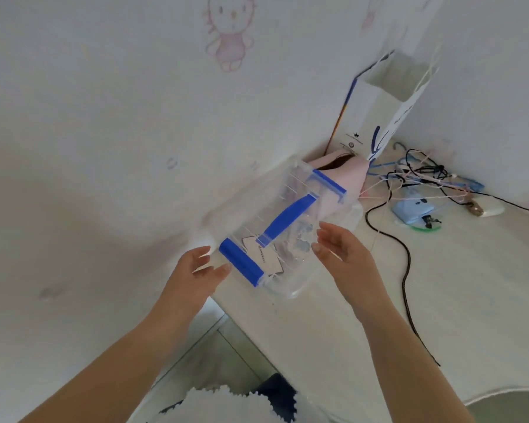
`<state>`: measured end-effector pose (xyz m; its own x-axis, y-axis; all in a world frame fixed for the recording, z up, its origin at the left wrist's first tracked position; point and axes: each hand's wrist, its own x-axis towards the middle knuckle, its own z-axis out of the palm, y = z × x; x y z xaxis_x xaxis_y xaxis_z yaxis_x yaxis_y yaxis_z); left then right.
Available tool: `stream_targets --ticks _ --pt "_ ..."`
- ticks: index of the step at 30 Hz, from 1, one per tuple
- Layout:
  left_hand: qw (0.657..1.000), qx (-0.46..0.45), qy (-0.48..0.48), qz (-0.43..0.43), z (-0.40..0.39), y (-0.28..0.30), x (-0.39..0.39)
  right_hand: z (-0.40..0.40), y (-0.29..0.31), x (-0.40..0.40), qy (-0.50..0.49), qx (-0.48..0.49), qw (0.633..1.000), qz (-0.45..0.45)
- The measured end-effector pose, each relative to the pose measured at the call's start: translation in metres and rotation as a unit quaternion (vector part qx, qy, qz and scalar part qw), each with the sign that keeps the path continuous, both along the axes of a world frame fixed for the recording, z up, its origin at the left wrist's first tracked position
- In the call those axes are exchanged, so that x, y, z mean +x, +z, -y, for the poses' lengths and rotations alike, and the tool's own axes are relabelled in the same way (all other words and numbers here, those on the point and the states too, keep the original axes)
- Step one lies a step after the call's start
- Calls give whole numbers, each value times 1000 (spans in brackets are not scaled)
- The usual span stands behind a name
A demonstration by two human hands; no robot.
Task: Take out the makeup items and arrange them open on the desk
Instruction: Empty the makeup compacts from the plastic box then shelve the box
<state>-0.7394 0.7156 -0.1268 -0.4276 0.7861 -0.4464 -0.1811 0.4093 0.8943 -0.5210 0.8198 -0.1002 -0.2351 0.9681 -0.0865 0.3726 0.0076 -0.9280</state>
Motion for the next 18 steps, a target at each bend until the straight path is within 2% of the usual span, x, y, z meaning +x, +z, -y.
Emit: stream_targets --ticks 6,13,18 --pt "990 -13 114 87 -20 -1 24 -77 -3 16 61 53 994 75" --pt "978 -21 186 93 -30 -11 46 -164 -21 23 102 159 957 219" --pt "977 -30 188 92 -33 -12 58 -192 -37 19 143 132 949 246"
